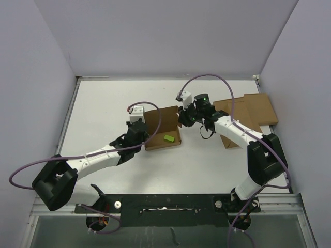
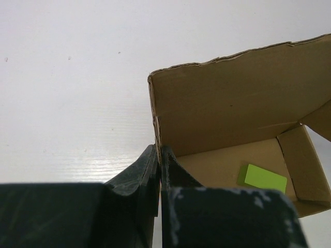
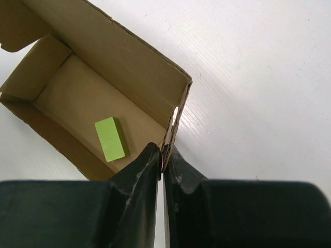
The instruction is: Fold the paper box
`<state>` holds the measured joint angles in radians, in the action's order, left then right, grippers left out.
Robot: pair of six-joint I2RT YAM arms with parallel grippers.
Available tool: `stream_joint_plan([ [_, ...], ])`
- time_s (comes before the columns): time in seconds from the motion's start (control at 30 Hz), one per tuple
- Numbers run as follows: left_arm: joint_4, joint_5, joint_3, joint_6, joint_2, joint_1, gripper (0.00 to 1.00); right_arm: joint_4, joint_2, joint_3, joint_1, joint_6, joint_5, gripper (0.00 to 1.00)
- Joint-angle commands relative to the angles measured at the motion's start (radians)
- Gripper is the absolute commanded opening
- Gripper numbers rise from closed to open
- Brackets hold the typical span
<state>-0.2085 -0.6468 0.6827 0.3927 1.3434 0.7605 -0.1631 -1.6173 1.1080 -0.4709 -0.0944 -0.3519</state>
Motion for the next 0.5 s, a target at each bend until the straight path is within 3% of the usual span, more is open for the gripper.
stream_joint_plan([
  [0.0, -0.071, -0.02, -0.011, 0.03, -0.011, 0.044, 0.0, 0.041, 0.066, -0.024, -0.013, 0.047, -0.049, 0.09],
  [0.47, -0.084, -0.089, -0.064, 0.045, -0.044, 0.105, 0.0, 0.06, 0.118, -0.086, -0.056, 0.09, -0.003, 0.14],
])
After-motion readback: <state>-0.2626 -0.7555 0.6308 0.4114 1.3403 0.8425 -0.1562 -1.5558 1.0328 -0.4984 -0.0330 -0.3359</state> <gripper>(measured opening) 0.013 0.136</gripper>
